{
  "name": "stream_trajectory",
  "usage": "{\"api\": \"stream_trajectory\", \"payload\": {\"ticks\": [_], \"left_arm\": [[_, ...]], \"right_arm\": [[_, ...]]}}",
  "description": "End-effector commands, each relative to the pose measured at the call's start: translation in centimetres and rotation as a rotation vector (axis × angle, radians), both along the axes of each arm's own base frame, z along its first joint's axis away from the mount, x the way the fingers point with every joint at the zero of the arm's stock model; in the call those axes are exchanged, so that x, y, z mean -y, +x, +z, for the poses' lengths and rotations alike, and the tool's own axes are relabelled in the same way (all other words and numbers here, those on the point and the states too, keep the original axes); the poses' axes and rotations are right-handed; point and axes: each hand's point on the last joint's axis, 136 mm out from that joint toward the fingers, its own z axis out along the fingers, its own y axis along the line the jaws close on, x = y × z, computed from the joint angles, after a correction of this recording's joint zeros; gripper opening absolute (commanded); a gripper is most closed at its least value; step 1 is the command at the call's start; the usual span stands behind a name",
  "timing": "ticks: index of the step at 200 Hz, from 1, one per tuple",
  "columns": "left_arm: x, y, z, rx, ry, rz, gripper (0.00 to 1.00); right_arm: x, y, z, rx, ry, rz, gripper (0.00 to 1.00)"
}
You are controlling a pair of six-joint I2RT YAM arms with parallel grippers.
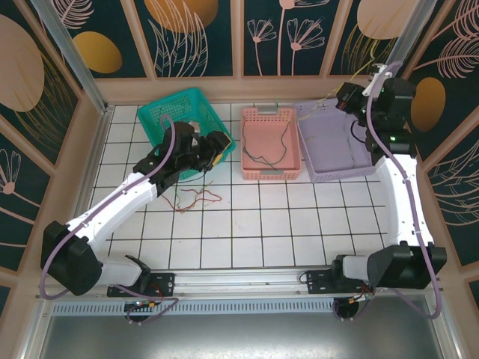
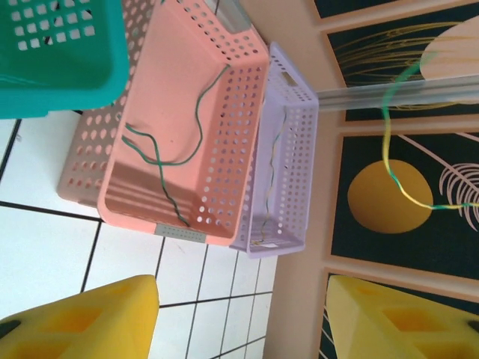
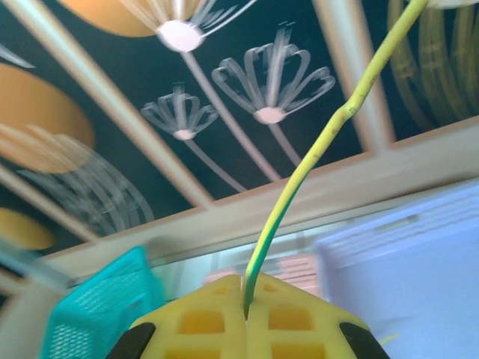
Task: Untangle the cables
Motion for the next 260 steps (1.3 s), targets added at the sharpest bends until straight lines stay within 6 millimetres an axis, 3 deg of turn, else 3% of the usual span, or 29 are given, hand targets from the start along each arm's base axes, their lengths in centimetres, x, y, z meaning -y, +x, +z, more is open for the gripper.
{"api": "stream_trajectory", "payload": {"ticks": [1, 35, 49, 82, 123, 155, 182, 246, 260], "left_arm": [[-0.9, -0.1, 1.2, 0.039, 0.036, 0.012, 0.60], [-0.4, 0.0, 1.3, 0.039, 0.052, -0.016, 0.58], [-0.4, 0.1, 1.5, 0.046, 0.058, -0.021, 0.57], [-0.4, -0.1, 1.5, 0.049, 0.061, -0.025, 0.57], [-0.6, -0.4, 1.2, 0.044, 0.067, -0.029, 0.56], [-0.7, -0.5, 0.8, 0.037, 0.074, -0.028, 0.55], [-1.1, -0.6, 0.6, 0.034, 0.092, -0.022, 0.55], [-1.7, -0.7, 0.3, 0.029, 0.105, -0.002, 0.55], [-1.8, -0.6, 0.3, 0.029, 0.108, 0.001, 0.55]], "right_arm": [[4.4, 0.0, -2.3, -0.099, -0.191, -0.189, 0.00], [8.6, 2.9, -4.5, -0.253, -0.360, -0.343, 0.00], [9.3, 3.7, -6.3, -0.326, -0.390, -0.358, 0.00], [7.6, 5.3, -13.0, -0.493, -0.354, -0.233, 0.00], [6.2, 5.5, -21.4, -0.733, -0.353, -0.085, 0.00], [4.3, 5.8, -27.2, -0.859, -0.246, 0.077, 0.00], [3.8, 6.7, -29.1, -0.888, -0.148, 0.152, 0.00], [5.7, 7.4, -33.5, -1.022, -0.074, 0.096, 0.00], [6.3, 7.6, -33.7, -1.035, -0.088, 0.055, 0.14]]}}
